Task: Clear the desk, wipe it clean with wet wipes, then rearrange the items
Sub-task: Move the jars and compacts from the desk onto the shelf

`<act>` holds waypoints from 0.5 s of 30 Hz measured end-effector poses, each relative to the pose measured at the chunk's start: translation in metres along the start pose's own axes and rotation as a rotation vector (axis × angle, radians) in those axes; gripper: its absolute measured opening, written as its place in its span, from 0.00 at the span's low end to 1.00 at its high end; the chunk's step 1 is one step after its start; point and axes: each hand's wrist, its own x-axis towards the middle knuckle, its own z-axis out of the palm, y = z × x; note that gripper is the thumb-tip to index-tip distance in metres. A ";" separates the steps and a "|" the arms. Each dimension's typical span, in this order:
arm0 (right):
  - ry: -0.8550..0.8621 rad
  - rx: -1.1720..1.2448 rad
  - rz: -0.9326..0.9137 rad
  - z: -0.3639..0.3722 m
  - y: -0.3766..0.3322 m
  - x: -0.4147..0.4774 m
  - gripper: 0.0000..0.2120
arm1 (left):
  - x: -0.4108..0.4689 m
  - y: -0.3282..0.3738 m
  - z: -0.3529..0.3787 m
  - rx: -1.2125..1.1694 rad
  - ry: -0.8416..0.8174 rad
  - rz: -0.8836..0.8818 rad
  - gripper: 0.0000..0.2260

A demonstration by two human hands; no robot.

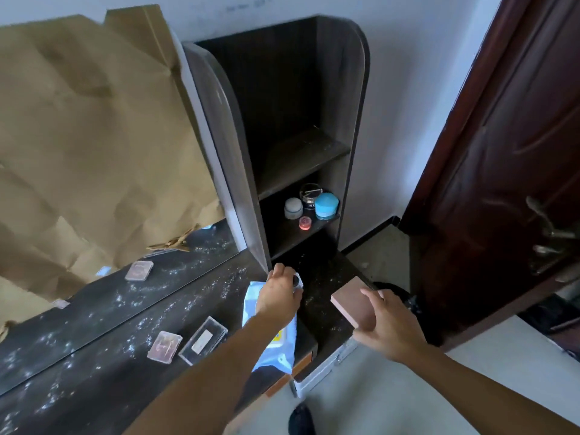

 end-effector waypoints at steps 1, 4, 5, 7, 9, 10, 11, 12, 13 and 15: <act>0.001 0.005 0.001 -0.001 0.003 0.008 0.40 | 0.013 0.001 0.001 0.009 0.006 -0.001 0.11; -0.012 -0.011 -0.030 -0.002 0.011 0.036 0.40 | 0.058 0.001 0.008 0.045 0.001 -0.041 0.11; -0.018 -0.018 -0.044 -0.004 0.014 0.047 0.40 | 0.073 0.000 0.011 0.051 -0.004 -0.065 0.11; -0.031 -0.011 -0.051 -0.008 0.020 0.069 0.40 | 0.103 -0.001 0.019 0.058 -0.028 -0.125 0.13; -0.046 -0.009 -0.063 -0.013 0.026 0.091 0.39 | 0.128 -0.005 0.026 0.080 -0.049 -0.176 0.14; -0.055 -0.013 -0.068 -0.015 0.029 0.102 0.39 | 0.139 -0.007 0.030 0.092 -0.058 -0.199 0.15; -0.062 -0.015 -0.071 -0.017 0.032 0.112 0.39 | 0.150 -0.010 0.033 0.103 -0.065 -0.223 0.16; -0.066 -0.013 -0.073 -0.019 0.034 0.122 0.40 | 0.160 -0.013 0.036 0.105 -0.072 -0.247 0.17; -0.071 -0.009 -0.073 -0.020 0.037 0.130 0.40 | 0.169 -0.015 0.038 0.100 -0.081 -0.274 0.18; -0.082 0.003 -0.072 -0.021 0.042 0.144 0.40 | 0.183 -0.021 0.043 0.114 -0.091 -0.306 0.18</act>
